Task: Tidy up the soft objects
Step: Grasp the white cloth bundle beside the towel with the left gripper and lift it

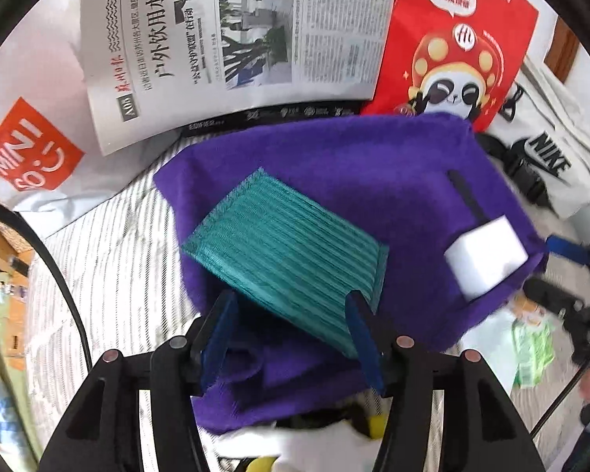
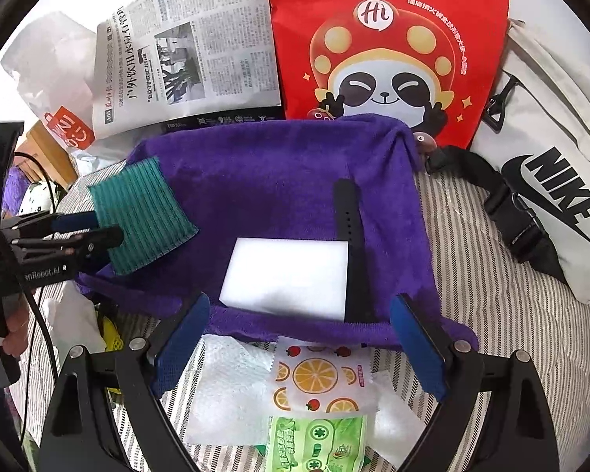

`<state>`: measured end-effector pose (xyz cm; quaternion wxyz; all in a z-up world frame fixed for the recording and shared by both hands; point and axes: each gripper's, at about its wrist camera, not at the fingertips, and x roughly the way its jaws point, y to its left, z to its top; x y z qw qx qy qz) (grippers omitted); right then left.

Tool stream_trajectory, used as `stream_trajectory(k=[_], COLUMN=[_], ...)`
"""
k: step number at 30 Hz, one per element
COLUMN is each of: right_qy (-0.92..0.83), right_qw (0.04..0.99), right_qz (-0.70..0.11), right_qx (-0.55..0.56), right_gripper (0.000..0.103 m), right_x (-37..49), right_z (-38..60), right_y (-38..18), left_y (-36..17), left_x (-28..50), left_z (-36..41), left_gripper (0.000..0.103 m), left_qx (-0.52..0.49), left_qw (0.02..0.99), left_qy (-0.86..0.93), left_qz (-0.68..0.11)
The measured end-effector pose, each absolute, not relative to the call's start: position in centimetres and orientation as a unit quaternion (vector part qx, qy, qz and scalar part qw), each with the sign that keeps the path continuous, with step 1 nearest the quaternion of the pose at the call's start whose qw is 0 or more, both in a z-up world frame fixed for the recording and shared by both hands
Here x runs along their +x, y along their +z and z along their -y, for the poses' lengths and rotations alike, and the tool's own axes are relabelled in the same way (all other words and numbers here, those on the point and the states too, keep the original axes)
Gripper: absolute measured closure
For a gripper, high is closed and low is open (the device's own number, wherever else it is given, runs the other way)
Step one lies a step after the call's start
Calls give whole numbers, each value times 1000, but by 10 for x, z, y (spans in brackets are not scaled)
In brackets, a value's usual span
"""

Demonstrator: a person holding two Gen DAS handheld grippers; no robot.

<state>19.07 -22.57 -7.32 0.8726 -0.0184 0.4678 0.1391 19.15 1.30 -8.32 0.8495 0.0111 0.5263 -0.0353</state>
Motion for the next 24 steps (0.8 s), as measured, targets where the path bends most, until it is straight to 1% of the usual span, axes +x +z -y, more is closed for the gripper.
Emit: stream_trajectory(k=[5,15,24], right_qy=[141,141,120], right_qw=[874,878,886], right_qz=[-464,-457,-445], right_qx=[-15,-18,-49], right_gripper=[11,11,11], right_x=[188,166,123], right_z=[225,228,232], right_y=[-71,-63,-62], left_y=[-83,-56,-72], left_x=[173,131,101], left_z=[-17,-33,-26], left_gripper=[45,45,45], left_qx=[6,-46,-39], left_qw=[840,851,854], left_qy=[-44,-67,-89], left_qz=[-541,-519,-511])
